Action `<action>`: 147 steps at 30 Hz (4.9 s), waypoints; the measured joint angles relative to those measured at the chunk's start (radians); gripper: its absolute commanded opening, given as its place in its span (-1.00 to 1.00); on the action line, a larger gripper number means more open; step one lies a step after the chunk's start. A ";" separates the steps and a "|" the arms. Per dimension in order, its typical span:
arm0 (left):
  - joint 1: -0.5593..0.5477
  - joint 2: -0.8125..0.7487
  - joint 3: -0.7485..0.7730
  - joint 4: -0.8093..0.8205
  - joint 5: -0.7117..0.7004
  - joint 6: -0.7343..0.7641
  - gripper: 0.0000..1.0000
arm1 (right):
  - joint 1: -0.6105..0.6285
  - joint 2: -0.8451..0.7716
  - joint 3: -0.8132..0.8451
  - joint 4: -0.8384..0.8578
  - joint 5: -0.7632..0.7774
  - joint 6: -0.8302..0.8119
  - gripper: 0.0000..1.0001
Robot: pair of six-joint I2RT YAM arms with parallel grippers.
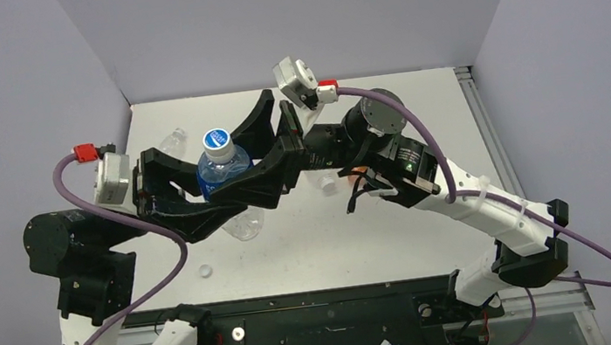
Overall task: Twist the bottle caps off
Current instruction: Unscrew the bottle cap from the plastic bottle.
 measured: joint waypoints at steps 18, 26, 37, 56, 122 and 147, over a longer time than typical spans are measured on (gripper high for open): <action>0.007 0.069 0.291 -0.067 -0.120 -0.188 0.97 | -0.070 -0.045 0.052 -0.207 -0.188 -0.016 -0.77; 0.084 0.153 0.407 0.013 -0.071 -0.351 0.75 | 0.030 0.059 0.183 -0.521 -0.194 -0.169 -0.84; 0.093 0.236 0.411 -0.004 0.055 -0.465 0.68 | 0.026 0.099 0.319 -0.613 -0.207 -0.196 -0.95; 0.092 0.197 0.410 0.043 0.098 -0.498 0.45 | -0.032 0.175 0.366 -0.472 -0.295 -0.060 -1.00; 0.090 0.268 0.401 0.014 0.016 -0.306 -1.00 | -0.014 0.146 0.422 -0.652 0.109 -0.180 -1.00; 0.111 0.172 0.417 -0.463 -0.319 0.089 -1.00 | 0.230 0.219 0.431 -0.659 0.875 -0.403 -1.00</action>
